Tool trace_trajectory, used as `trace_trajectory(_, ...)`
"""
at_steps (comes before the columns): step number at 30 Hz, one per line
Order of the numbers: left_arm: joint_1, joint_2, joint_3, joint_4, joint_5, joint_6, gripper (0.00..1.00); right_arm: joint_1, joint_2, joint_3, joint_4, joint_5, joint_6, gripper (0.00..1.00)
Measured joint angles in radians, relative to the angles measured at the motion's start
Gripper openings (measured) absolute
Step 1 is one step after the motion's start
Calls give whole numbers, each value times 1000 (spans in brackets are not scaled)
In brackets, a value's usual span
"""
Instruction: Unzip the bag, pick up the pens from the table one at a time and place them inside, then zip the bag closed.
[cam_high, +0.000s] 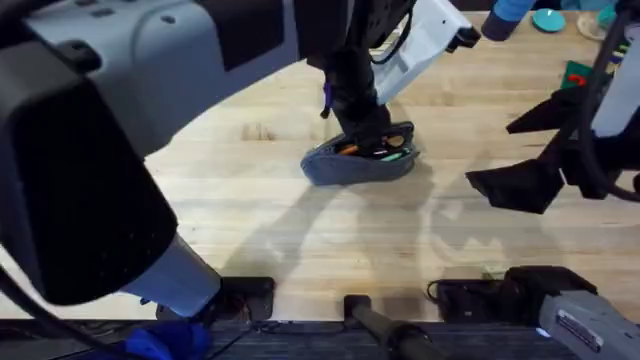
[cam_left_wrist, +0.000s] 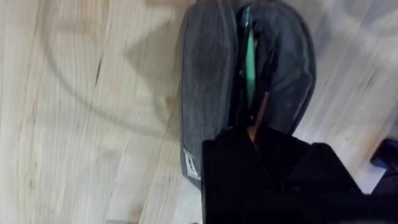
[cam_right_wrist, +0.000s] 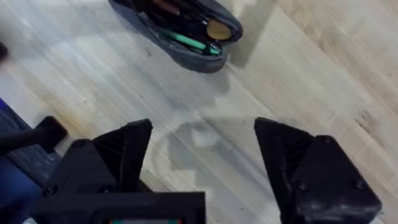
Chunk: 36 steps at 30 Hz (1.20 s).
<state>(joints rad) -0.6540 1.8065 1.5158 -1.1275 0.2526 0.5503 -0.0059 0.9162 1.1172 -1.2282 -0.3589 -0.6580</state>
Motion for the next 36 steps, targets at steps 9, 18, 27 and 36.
trace_trajectory(9,0,0,0,-34,-56,7,206,0,0,0,0,0,0,998)
trace_trajectory(18,0,0,0,-33,-64,11,438,0,0,0,0,0,0,998)
trace_trajectory(27,0,0,0,-33,-67,18,822,0,0,0,0,0,0,997)
trace_trajectory(36,0,0,4,-42,-67,18,995,0,0,0,0,0,0,997)
